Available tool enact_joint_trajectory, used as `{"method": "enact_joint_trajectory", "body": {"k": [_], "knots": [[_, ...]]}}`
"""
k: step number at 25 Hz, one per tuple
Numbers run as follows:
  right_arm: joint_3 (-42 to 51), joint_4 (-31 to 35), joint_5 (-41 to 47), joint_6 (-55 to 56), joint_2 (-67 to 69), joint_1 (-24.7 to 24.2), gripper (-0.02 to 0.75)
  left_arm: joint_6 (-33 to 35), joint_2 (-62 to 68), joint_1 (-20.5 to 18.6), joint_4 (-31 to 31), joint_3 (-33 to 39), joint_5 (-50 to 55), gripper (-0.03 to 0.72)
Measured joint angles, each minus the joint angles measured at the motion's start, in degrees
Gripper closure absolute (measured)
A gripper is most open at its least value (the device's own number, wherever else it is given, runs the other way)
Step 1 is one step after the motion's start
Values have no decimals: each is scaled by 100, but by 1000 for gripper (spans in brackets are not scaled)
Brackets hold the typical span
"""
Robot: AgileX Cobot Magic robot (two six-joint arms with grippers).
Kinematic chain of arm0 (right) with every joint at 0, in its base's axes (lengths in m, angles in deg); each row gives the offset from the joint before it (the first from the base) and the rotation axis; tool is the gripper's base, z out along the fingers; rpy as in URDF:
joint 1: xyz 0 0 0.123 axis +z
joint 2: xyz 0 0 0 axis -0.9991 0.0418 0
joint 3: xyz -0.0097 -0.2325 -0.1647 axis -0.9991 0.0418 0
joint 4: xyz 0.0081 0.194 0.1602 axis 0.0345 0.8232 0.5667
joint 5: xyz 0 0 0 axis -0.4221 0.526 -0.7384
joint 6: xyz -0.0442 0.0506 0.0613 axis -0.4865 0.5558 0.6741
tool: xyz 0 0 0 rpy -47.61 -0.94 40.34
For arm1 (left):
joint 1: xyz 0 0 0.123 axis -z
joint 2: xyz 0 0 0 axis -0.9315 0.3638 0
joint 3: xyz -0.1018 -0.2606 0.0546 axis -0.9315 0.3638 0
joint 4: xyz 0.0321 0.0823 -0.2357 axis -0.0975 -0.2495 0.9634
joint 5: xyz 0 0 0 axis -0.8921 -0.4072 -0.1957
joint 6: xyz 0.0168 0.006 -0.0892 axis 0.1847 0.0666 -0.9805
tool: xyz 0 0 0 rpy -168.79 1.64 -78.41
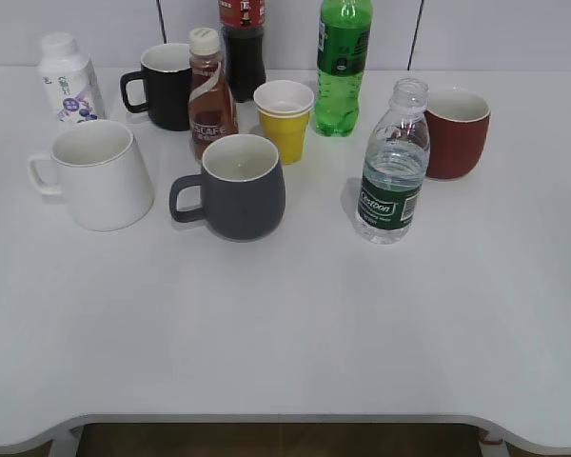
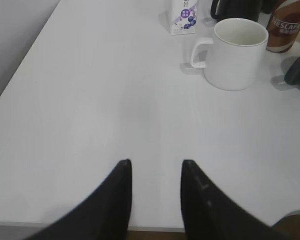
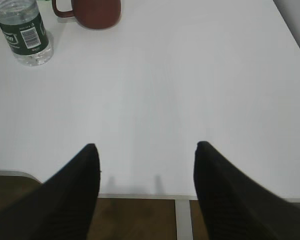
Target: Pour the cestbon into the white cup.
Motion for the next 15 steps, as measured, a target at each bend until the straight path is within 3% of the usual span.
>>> {"method": "enact_joint_trajectory", "body": {"k": [15], "knots": [[0, 0, 0, 0, 0, 0, 288, 0, 0, 0, 0, 0, 0, 437]]}}
